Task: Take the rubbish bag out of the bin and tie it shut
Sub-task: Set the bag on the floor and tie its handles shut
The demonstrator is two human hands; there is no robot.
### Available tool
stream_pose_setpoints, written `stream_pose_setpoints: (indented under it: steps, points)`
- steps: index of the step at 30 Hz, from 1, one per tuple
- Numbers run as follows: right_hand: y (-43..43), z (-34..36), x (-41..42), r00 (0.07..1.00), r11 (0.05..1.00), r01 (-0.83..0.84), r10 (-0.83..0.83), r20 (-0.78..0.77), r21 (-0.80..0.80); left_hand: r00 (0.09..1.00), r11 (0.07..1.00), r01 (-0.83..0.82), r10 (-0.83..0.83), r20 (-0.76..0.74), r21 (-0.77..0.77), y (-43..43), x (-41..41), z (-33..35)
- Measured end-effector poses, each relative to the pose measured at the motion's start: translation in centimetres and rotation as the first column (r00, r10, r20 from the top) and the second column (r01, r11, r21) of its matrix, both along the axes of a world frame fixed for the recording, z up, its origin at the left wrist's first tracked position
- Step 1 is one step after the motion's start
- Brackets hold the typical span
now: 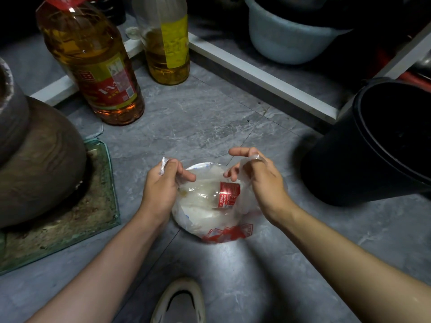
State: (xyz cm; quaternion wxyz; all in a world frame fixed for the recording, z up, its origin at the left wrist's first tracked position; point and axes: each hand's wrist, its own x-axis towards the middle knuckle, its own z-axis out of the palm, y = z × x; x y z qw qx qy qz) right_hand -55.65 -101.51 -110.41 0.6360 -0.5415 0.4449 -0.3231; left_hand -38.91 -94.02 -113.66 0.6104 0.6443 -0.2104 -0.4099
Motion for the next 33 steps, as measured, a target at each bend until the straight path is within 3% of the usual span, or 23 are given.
stream_pose_setpoints:
  steps: [5, 14, 17, 20, 24, 27, 33]
  points:
    - [-0.4, 0.0, 2.1, 0.999, 0.996, 0.023, -0.026, 0.026, 0.092, 0.999, 0.999, -0.044, 0.043, -0.028, -0.027, -0.7, 0.0, -0.3]
    - [2.1, -1.1, 6.2, 0.948, 0.977, -0.215, 0.209, -0.239, 0.003, 0.993, 0.999, 0.023, -0.026, 0.116, 0.025, -1.5, -0.5, 0.1]
    - [3.1, -0.9, 6.9, 0.931, 0.978, -0.209, 0.194, -0.308, -0.017, 1.0, 0.999, 0.014, -0.015, 0.018, 0.029, -2.0, -0.9, 0.6]
    - [3.3, -1.4, 7.1, 0.95, 0.985, -0.161, 0.169, -0.261, 0.055, 0.998, 0.998, 0.061, -0.061, -0.035, 0.014, -2.1, -1.0, 1.5]
    - [3.3, -2.3, 7.2, 0.95, 0.957, -0.248, 0.271, -0.156, 0.152, 0.981, 0.986, 0.166, -0.165, 0.098, 0.005, -2.3, -0.7, 2.1]
    - [3.2, -2.0, 7.5, 0.947, 0.952, -0.286, 0.299, -0.122, 0.114, 0.94, 0.961, 0.271, -0.276, 0.198, 0.053, -2.6, -0.3, 2.6]
    - [3.0, -1.8, 8.1, 0.948, 0.96, -0.268, 0.278, -0.155, 0.082, 0.904, 0.918, 0.39, -0.397, 0.159, 0.073, -2.0, 0.5, 2.9]
